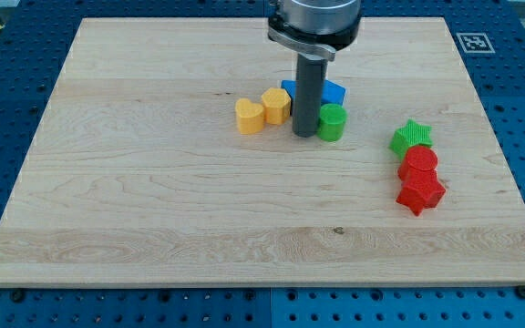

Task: Place the green circle above the green star

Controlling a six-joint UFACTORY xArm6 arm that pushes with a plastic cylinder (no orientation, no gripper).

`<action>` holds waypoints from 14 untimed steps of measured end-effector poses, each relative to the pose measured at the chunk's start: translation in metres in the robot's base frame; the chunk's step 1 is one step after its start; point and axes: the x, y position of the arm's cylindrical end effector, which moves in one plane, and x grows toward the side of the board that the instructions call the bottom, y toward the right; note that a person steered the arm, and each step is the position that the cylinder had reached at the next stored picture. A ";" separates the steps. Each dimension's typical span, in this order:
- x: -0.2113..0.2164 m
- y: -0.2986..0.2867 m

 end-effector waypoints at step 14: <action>-0.027 0.077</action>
